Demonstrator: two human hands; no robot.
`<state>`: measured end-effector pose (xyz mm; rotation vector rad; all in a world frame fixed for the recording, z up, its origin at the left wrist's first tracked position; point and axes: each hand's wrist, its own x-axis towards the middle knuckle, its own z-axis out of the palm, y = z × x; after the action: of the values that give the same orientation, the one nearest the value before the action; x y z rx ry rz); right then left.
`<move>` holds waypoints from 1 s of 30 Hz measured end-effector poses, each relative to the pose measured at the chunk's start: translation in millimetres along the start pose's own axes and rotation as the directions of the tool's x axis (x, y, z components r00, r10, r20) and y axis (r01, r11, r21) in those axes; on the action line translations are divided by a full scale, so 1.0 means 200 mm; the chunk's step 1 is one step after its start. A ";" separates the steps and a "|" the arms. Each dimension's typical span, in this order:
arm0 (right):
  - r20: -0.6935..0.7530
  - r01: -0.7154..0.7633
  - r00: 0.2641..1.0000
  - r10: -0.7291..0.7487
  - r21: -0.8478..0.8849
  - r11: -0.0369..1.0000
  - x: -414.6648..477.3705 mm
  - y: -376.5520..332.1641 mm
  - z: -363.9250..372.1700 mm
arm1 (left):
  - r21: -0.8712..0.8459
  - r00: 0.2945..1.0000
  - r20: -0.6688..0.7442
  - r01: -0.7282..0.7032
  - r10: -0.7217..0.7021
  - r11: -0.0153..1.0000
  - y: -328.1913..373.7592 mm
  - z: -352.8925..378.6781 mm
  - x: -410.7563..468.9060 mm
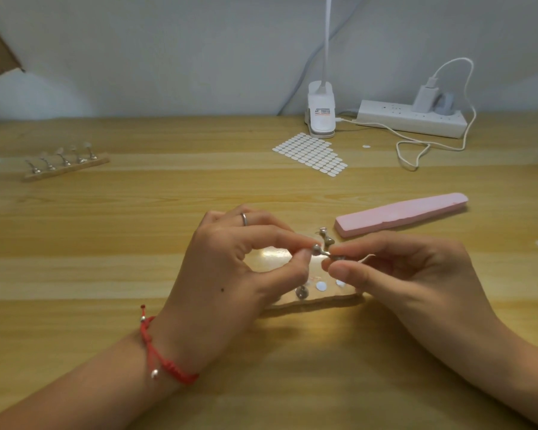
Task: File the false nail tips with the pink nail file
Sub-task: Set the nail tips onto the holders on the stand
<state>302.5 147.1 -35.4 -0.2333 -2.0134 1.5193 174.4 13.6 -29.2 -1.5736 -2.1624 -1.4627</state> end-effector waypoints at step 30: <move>-0.015 -0.141 0.990 0.142 0.028 0.990 0.01 -0.02 0.00 | 0.190 0.983 0.050 -0.180 0.174 0.965 -0.04 -0.01 0.00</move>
<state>301.8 146.5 -30.4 -0.3846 -1.9984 1.6239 167.0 12.0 -33.3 -1.6811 -2.0473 -1.1443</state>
